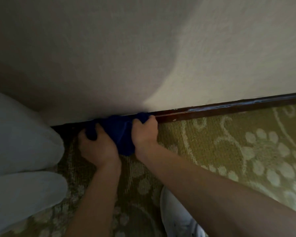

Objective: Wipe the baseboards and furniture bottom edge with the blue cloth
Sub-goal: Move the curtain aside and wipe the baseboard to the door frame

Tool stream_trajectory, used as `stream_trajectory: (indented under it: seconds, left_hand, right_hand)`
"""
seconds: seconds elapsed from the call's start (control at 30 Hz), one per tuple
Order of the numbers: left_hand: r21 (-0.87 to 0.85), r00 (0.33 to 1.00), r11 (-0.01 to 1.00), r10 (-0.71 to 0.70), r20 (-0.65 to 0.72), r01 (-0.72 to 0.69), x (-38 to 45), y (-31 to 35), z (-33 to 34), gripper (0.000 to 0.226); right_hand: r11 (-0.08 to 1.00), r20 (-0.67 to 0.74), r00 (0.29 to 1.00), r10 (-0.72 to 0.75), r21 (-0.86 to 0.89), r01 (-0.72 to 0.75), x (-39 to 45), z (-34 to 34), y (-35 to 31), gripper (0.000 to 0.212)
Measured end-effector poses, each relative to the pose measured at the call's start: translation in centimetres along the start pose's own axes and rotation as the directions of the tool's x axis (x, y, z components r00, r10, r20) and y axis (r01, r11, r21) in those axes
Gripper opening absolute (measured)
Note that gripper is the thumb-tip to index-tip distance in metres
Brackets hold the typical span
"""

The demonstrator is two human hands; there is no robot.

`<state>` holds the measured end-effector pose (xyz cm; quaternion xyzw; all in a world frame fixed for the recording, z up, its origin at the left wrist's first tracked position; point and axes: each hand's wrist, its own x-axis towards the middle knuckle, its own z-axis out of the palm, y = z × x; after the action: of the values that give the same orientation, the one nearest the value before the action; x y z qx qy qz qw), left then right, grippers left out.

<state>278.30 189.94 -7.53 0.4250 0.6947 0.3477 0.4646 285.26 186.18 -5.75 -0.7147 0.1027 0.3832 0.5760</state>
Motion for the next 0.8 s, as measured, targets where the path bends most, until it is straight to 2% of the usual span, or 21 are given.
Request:
stream_trajectory:
  seconds: [0.07,0.13,0.17,0.2,0.27,0.33,0.4,0.5,0.6,0.67,0.73,0.8]
  left_hand:
    - [-0.016,0.996,1.0,-0.004,0.088,0.006,-1.3,0.5,0.9,0.035]
    - [0.011,0.963,1.0,-0.03,0.269,0.028,-3.1,1.0,2.1,0.019]
    - [0.009,0.938,0.997,-0.075,0.338,0.076,-3.7,1.1,2.6,0.016]
    - [-0.009,0.92,0.99,-0.128,0.371,0.141,-4.1,1.1,3.0,0.018]
    - [-0.064,0.916,0.967,-0.211,0.343,0.246,-4.0,1.3,2.8,0.032]
    - [-0.15,0.955,0.957,-0.215,0.205,0.248,-1.4,0.9,1.5,0.037]
    - [-0.255,0.955,0.921,-0.277,0.107,0.296,2.0,0.5,0.3,0.047]
    - [-0.351,0.905,0.835,-0.376,0.2,0.425,5.3,-0.1,-0.7,0.038]
    - [-0.433,0.931,0.824,-0.322,0.172,0.365,3.0,0.5,-0.4,0.046]
    - [-0.31,0.957,0.906,-0.266,0.114,0.289,-0.2,0.8,1.5,0.042]
    - [-0.234,0.946,0.922,-0.273,0.174,0.309,-3.2,1.0,4.1,0.027]
    - [-0.2,0.92,0.914,-0.3,0.252,0.353,-6.0,1.4,6.4,0.019]
  right_hand:
    - [0.997,-0.059,0.996,-0.063,0.037,0.065,0.9,-1.6,0.2,0.033]
    - [0.991,-0.236,0.965,-0.116,0.03,0.127,2.6,-3.9,-0.2,0.039]
    - [0.993,-0.301,0.948,-0.099,0.029,0.113,2.8,-4.7,-0.8,0.04]
    - [0.994,-0.349,0.934,-0.077,0.041,0.097,2.7,-5.1,-1.5,0.04]
    - [0.996,-0.368,0.929,-0.039,0.059,0.066,2.4,-4.8,-1.8,0.04]
    - [0.999,-0.323,0.946,-0.036,0.005,0.039,1.2,-2.3,-1.3,0.037]
    - [0.998,-0.19,0.981,0.021,-0.055,-0.032,-0.2,1.3,-0.7,0.037]
    - [0.99,-0.02,0.991,0.13,-0.042,-0.131,-1.4,4.7,-0.2,0.042]
    - [0.983,0.042,0.987,0.156,0.094,-0.159,-0.5,3.2,0.6,0.041]
    - [0.981,-0.098,0.99,0.105,0.172,-0.087,1.3,0.0,0.1,0.046]
    - [0.968,-0.284,0.956,0.067,0.25,0.007,3.5,-3.6,-0.5,0.049]
    - [0.943,-0.386,0.92,0.069,0.327,0.067,4.9,-7.0,-1.3,0.04]
